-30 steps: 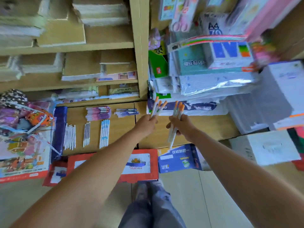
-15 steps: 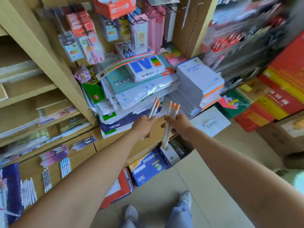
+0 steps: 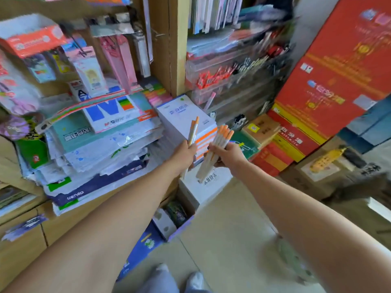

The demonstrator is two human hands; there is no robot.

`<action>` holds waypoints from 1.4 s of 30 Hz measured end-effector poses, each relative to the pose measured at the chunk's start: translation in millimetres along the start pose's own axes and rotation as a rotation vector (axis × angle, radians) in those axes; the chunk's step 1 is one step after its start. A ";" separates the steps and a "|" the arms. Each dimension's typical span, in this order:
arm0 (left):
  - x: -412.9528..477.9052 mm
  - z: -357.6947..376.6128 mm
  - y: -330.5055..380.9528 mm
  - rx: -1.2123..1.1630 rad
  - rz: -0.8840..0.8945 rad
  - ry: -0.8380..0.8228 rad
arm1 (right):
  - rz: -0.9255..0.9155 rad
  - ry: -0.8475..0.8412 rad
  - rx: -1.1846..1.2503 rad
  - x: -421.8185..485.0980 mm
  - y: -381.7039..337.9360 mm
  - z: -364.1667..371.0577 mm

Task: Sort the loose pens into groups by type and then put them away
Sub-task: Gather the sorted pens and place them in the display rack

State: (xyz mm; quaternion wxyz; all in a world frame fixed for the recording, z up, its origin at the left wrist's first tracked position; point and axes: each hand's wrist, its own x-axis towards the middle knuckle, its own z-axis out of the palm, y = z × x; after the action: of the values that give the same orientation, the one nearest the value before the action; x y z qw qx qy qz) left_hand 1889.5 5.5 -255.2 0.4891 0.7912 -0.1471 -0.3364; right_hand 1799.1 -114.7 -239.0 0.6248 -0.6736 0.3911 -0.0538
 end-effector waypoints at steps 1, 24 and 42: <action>8.6 8.7 6.4 -0.022 -0.007 -0.017 | 0.005 0.005 0.021 6.9 -1.8 -10.8; 274.0 66.5 101.4 0.011 -0.118 -0.059 | 0.087 0.106 0.072 311.7 -69.1 -118.5; 383.9 119.2 92.6 -0.156 -0.413 0.231 | 0.159 -0.120 -0.048 513.9 -85.9 -128.1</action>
State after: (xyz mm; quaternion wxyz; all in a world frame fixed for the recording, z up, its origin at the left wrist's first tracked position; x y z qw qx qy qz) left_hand 2098.2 -334.9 -358.7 0.4830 0.7977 0.1009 -0.3467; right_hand 2120.4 -530.0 -349.7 0.6332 -0.6572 0.4063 0.0457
